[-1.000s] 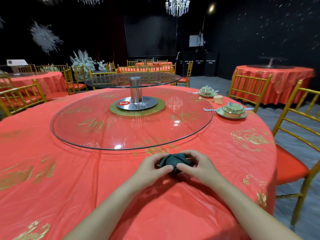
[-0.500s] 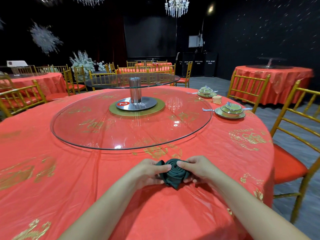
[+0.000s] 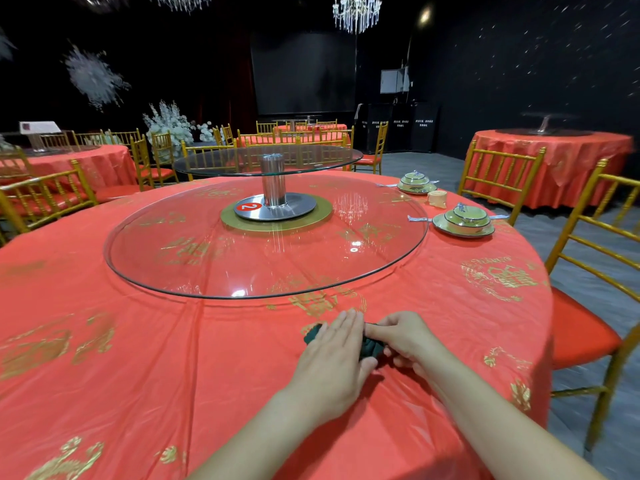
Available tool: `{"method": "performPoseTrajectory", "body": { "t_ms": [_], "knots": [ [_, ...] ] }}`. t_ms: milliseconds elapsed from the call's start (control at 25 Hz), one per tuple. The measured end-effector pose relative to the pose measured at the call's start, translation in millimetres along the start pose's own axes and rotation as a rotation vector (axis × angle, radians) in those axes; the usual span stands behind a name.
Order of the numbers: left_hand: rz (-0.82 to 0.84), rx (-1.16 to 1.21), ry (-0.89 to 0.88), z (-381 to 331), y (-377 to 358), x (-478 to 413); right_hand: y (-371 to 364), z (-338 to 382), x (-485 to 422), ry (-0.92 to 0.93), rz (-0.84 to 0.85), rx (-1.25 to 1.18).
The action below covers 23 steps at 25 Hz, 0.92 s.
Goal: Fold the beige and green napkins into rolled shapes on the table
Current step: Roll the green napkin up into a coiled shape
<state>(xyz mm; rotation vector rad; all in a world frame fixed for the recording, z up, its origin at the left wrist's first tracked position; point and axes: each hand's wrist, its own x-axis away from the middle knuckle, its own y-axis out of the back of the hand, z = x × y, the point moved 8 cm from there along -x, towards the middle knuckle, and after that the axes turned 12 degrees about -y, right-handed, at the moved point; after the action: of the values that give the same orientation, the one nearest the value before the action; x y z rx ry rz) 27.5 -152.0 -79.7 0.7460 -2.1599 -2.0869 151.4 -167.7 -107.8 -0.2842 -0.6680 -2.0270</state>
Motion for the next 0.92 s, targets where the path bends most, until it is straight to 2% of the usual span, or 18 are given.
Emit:
{"method": "performPoseTrajectory", "body": {
  "t_ms": [40,160,320,400,560,680,920],
  "knots": [
    [-0.028,-0.072,-0.006,-0.7,-2.4,1.2,-0.6,-0.9,-0.9,0.004,0.005,-0.056],
    [0.011,-0.043,0.036,3.2,-7.3,4.9,11.0,1.7,-7.4,0.070,-0.097,-0.102],
    [0.019,-0.042,0.057,7.4,-8.0,4.2,23.8,10.6,-0.6,0.296,-0.434,0.262],
    [0.082,-0.046,0.075,7.0,-17.2,1.5,21.1,12.3,8.1,0.383,-0.511,0.317],
    [0.085,-0.075,0.025,-1.0,-16.7,-2.0,22.8,16.9,9.4,0.442,-0.550,0.406],
    [0.057,-0.091,0.066,3.0,-13.8,-0.2,23.6,13.0,5.9,0.393,-0.518,0.426],
    [-0.055,-0.005,0.030,0.1,-7.2,1.9,23.1,14.8,5.5,0.354,-0.482,0.534]
  ]
}}
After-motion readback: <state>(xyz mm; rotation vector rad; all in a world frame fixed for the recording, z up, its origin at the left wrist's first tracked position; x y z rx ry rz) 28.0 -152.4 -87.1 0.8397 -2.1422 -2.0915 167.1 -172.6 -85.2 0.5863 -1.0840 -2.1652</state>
